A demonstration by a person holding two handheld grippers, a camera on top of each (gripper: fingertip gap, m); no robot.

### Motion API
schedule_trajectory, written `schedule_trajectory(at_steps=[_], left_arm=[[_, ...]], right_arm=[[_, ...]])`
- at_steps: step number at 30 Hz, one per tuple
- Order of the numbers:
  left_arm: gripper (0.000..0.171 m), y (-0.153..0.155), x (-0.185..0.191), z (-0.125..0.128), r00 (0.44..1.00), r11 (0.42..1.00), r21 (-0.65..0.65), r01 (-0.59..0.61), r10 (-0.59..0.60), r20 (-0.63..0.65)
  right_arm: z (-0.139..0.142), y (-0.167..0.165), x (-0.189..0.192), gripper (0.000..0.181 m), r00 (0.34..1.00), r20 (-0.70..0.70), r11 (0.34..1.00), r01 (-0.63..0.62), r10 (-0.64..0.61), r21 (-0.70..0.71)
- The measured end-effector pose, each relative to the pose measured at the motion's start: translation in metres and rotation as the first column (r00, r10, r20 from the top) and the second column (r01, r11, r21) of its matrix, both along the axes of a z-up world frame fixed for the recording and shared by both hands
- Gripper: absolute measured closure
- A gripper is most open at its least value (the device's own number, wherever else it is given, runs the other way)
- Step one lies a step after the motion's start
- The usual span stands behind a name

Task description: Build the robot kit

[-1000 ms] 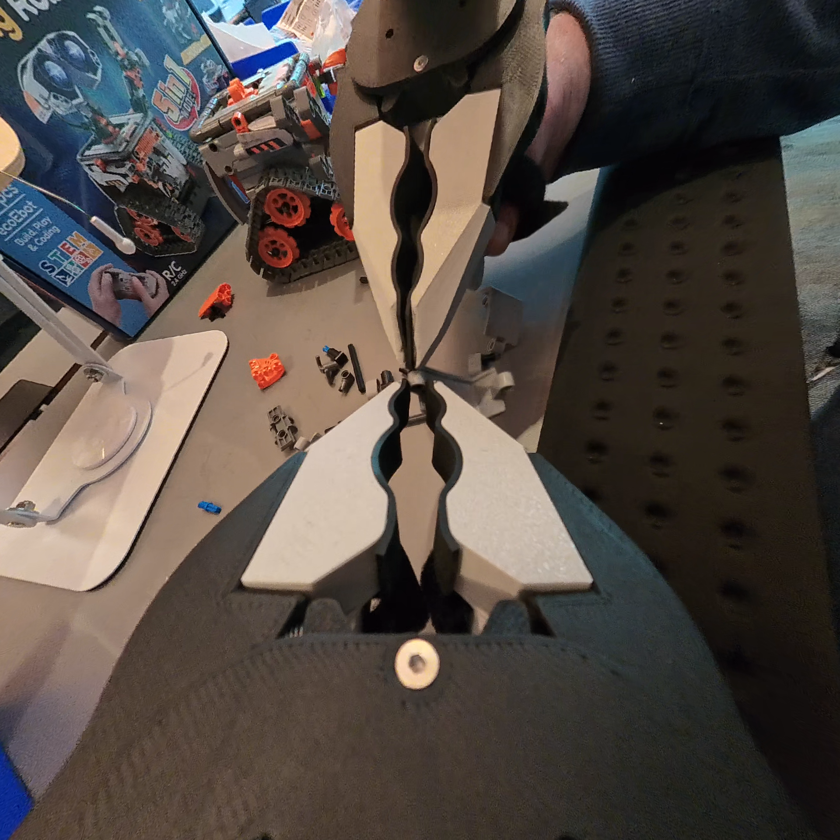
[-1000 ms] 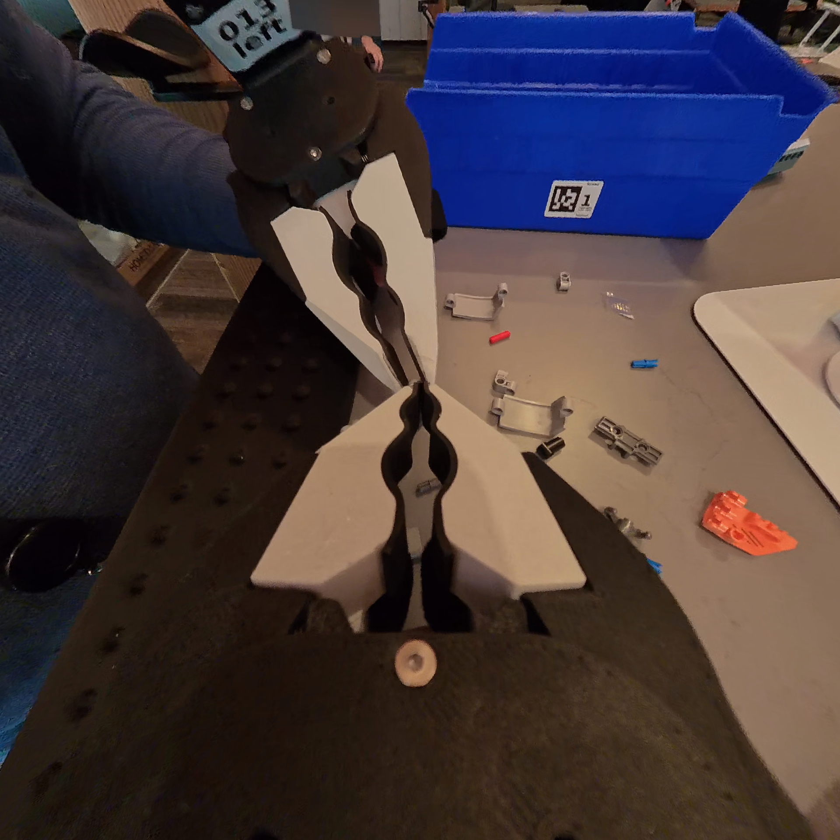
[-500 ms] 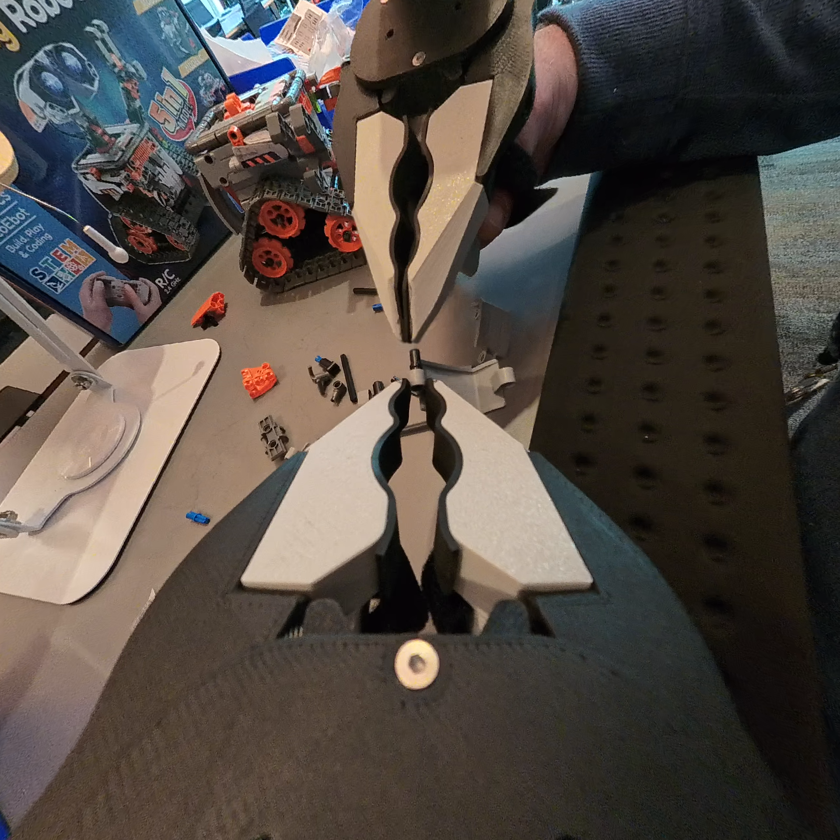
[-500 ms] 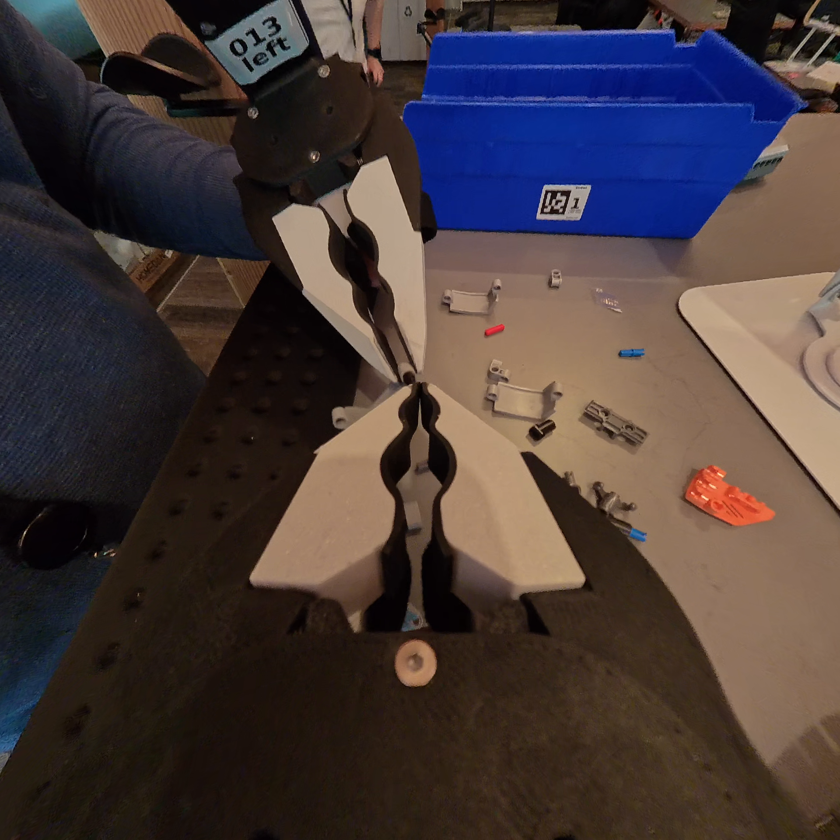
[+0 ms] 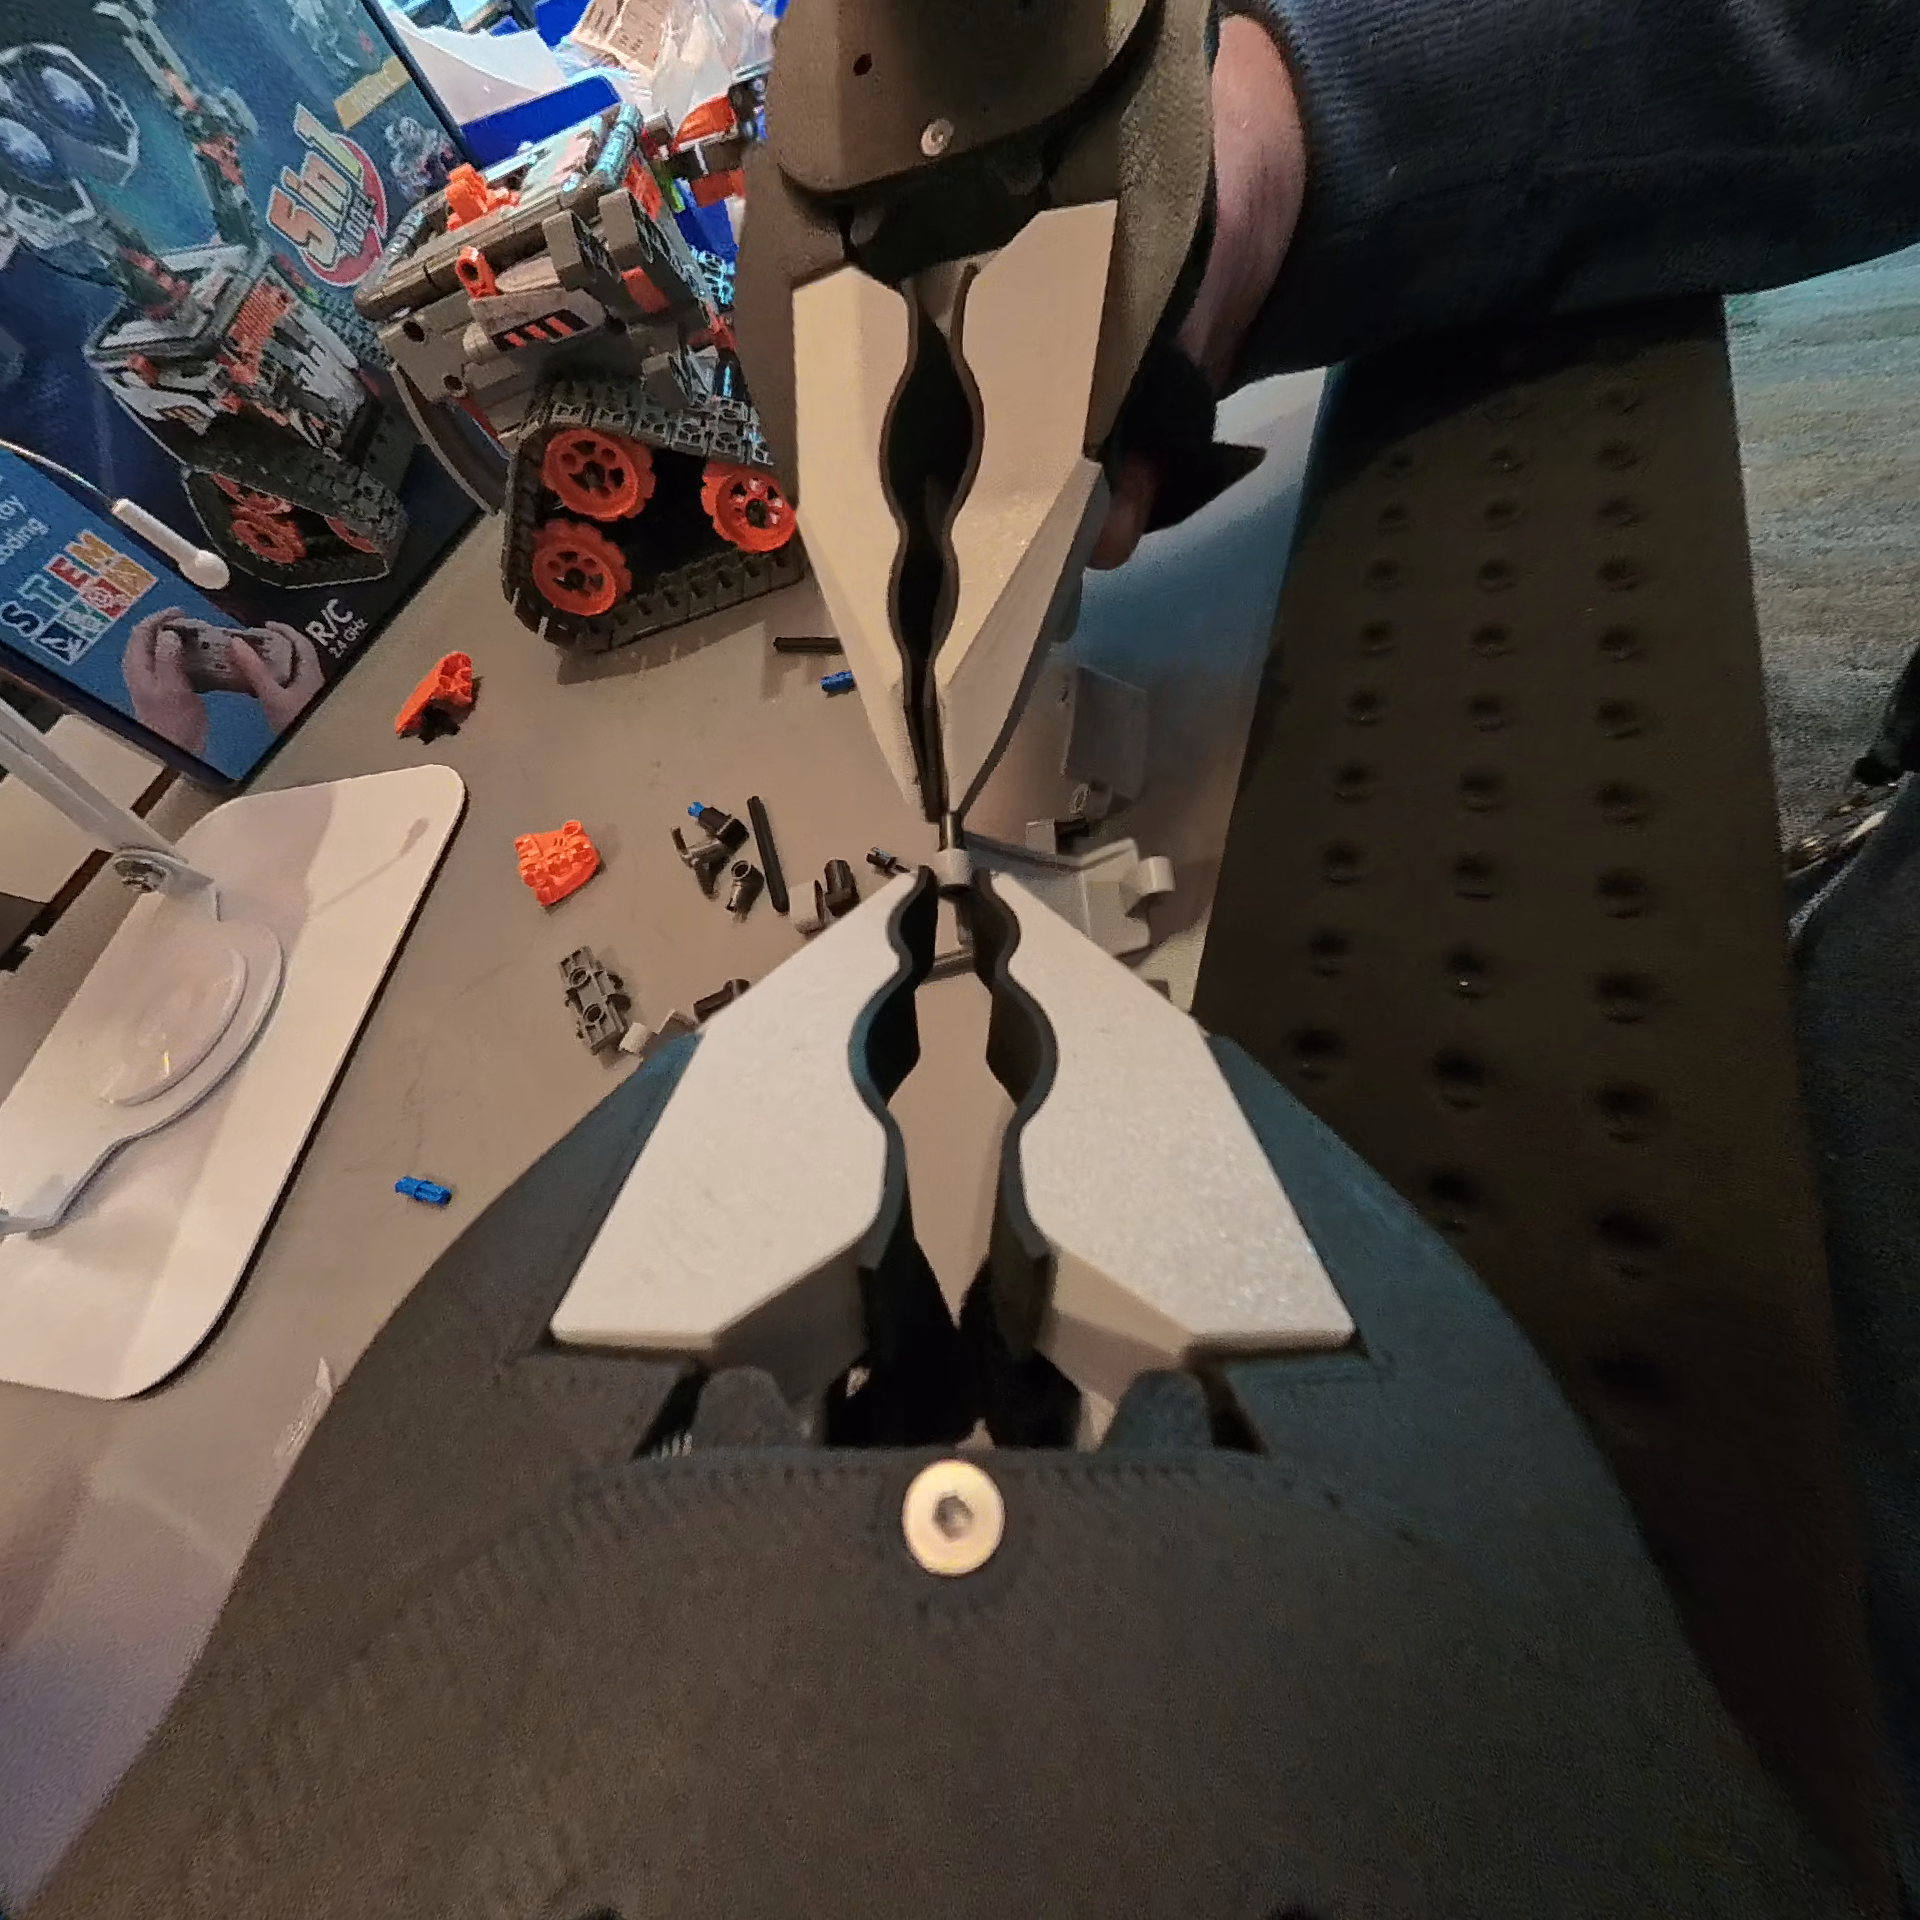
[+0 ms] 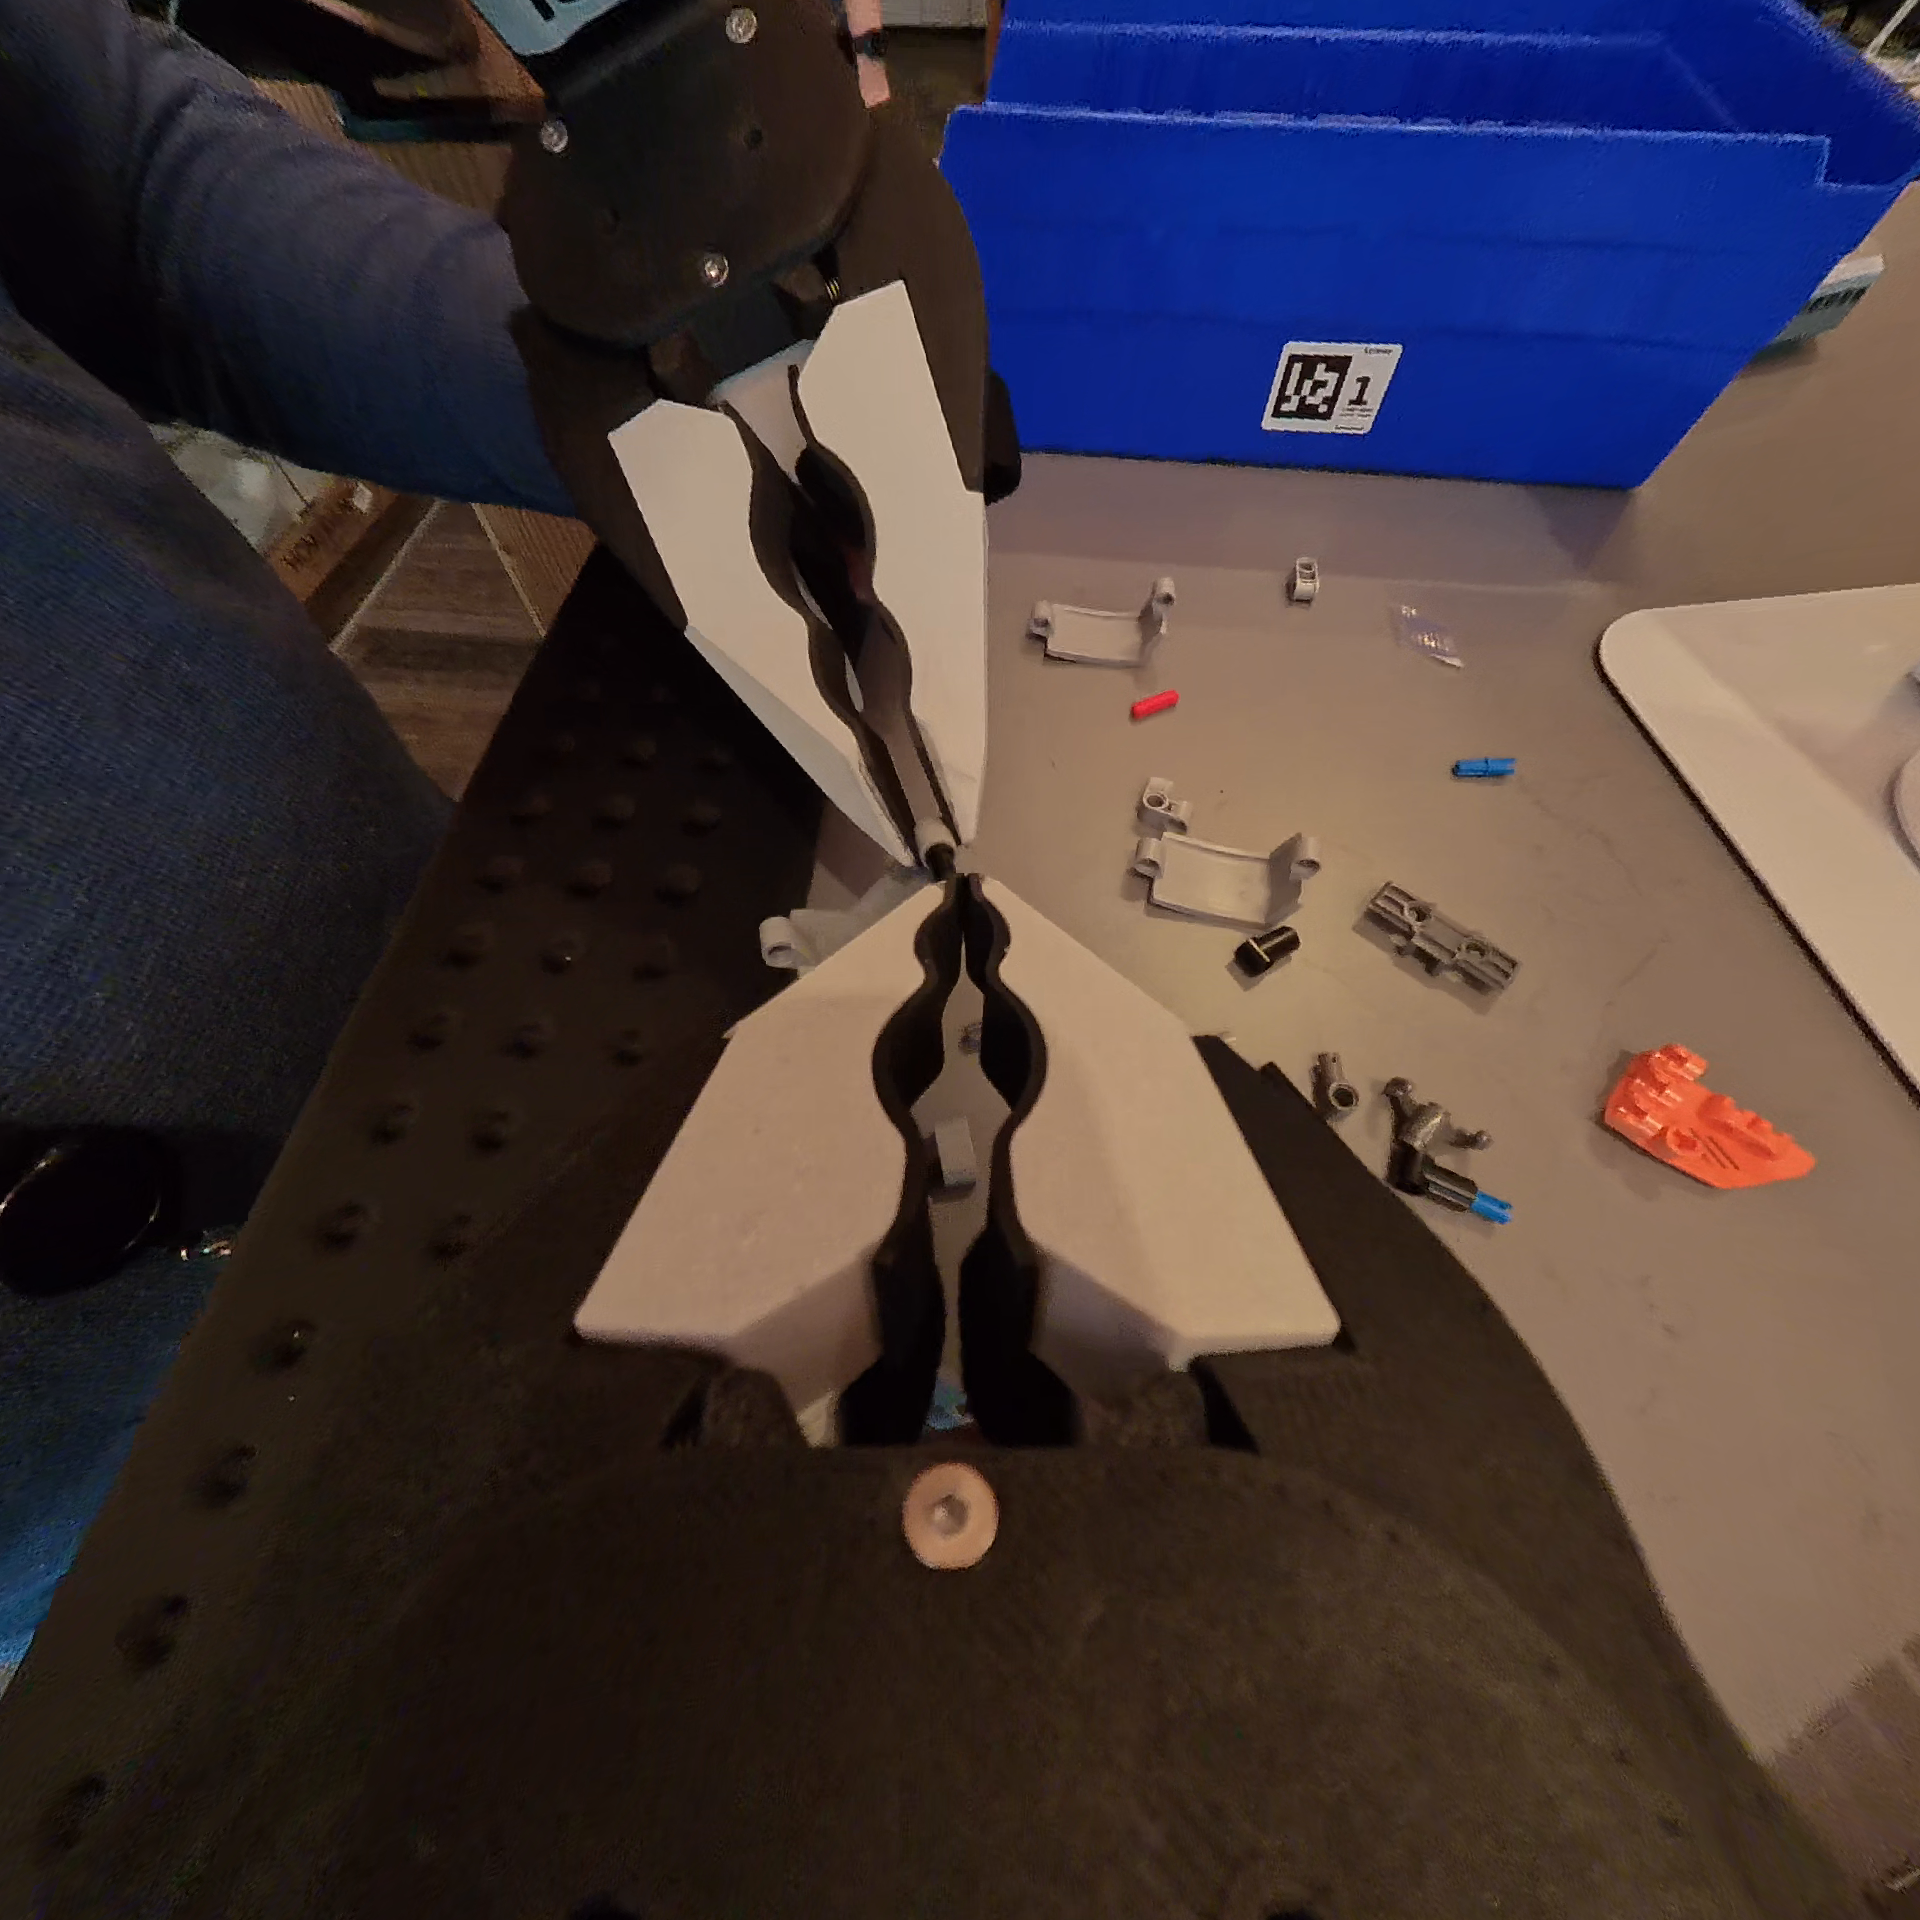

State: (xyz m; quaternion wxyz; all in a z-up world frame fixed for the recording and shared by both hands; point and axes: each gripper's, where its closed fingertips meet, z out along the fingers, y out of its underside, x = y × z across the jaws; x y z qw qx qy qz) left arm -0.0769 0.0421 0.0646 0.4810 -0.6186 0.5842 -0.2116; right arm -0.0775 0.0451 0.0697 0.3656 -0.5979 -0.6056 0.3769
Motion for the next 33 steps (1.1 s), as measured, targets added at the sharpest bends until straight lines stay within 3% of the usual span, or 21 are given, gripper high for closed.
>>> schedule_trajectory(at_steps=[6, 8, 12, 19, 24, 29, 33], left_arm=[[0.168, 0.005, 0.000, -0.001, 1.000, 1.000, 0.001, -0.015, 0.015, -0.005], [0.167, 0.005, 0.000, -0.003, 1.000, 0.997, -0.070, 0.008, -0.008, 0.003], [0.167, 0.005, 0.003, 0.006, 0.998, 0.993, -0.099, 0.057, -0.057, 0.010], [0.167, 0.011, 0.013, 0.025, 0.992, 0.988, -0.099, 0.121, -0.117, 0.045], [0.165, 0.028, 0.015, 0.041, 0.992, 0.993, -0.103, 0.058, -0.045, 0.120], [0.136, 0.038, 0.002, 0.057, 0.963, 0.977, -0.207, -0.043, 0.096, 0.253], [0.121, 0.032, 0.008, 0.050, 0.939, 0.937, -0.340, -0.079, 0.184, 0.290]], right_arm=[[-0.001, 0.005, -0.001, 0.181, 1.000, 0.005, 1.000, 0.027, -0.027, 0.004], [0.005, 0.004, -0.001, 0.181, 1.000, -0.015, 1.000, 0.025, -0.025, 0.017], [0.007, 0.003, 0.000, 0.165, 1.000, 0.014, 0.999, 0.017, -0.018, 0.051], [0.020, 0.006, 0.004, 0.178, 0.998, -0.027, 0.998, 0.055, -0.054, 0.030], [0.037, 0.022, 0.010, 0.179, 0.981, -0.100, 0.986, 0.167, -0.165, 0.013], [0.059, 0.047, 0.024, 0.179, 0.918, -0.218, 0.943, 0.331, -0.330, -0.037], [0.078, 0.054, 0.028, 0.179, 0.844, -0.327, 0.902, 0.427, -0.425, -0.069]])
